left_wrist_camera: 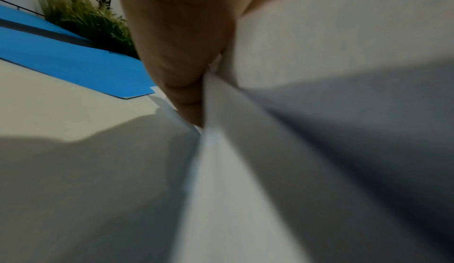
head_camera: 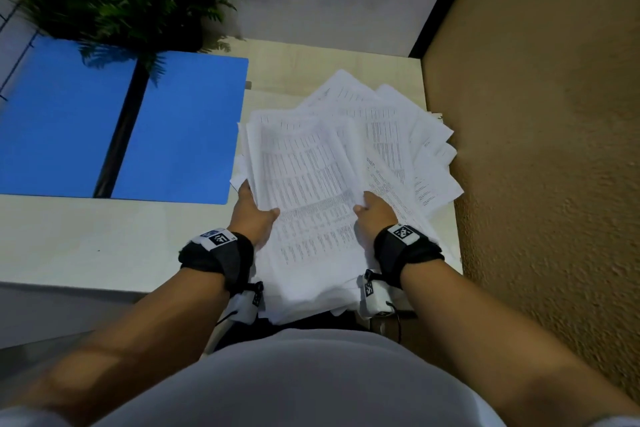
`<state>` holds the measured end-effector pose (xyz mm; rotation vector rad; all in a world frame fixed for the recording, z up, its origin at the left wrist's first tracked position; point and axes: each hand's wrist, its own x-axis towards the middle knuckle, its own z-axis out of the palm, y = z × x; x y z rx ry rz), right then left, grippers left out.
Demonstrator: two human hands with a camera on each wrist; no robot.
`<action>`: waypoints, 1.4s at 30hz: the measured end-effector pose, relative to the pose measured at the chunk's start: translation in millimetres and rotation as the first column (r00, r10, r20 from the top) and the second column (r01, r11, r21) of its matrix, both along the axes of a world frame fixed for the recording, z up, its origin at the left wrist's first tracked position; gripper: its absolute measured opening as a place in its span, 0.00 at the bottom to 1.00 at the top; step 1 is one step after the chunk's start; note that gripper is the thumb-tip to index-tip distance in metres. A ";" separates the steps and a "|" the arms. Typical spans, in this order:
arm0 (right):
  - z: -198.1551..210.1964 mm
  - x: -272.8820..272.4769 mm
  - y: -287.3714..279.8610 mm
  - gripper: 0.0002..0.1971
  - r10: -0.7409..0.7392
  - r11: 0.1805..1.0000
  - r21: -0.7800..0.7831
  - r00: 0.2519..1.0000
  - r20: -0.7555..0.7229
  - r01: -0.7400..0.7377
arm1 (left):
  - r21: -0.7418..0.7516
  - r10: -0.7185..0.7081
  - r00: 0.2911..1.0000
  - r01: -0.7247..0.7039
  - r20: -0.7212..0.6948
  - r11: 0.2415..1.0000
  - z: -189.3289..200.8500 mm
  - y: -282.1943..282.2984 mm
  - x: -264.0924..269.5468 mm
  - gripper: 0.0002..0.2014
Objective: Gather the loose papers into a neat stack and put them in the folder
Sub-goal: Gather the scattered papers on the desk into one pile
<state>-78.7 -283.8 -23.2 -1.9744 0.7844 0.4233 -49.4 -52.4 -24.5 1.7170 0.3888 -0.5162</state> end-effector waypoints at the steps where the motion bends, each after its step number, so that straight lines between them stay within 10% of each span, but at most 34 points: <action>1: -1.6 0.4 -3.2 0.05 0.069 0.993 -0.093 0.998 0.012 -0.067 | 0.072 0.020 1.000 -0.021 0.015 0.997 -2.6 1.0 2.2 0.36; 5: 9.6 5.0 -32.5 0.28 -0.044 0.879 -0.473 0.998 0.050 0.062 | 0.112 0.135 0.988 -0.126 -0.080 0.986 -7.7 18.7 10.8 0.36; 8: 15.1 2.4 -55.3 0.38 0.002 0.915 -0.404 0.999 -0.045 -0.020 | 0.019 0.181 0.976 -0.180 -0.122 0.984 -13.1 31.0 11.7 0.31; 13: 13.2 1.1 -66.1 0.26 -0.110 0.980 -0.165 0.994 -0.002 0.108 | -0.054 0.190 0.977 -0.196 -0.100 0.979 -3.6 31.9 3.8 0.19; 29: -3.1 2.1 -42.4 0.17 -0.464 0.885 0.099 0.877 0.126 0.454 | -0.152 0.087 0.987 -0.107 -0.133 0.983 -20.4 24.6 11.1 0.30; 42: 136.8 -27.9 -89.0 0.08 -0.268 0.774 -0.292 0.709 0.652 0.561 | -0.185 0.094 0.993 -0.106 -0.073 0.977 -13.2 17.7 8.1 0.24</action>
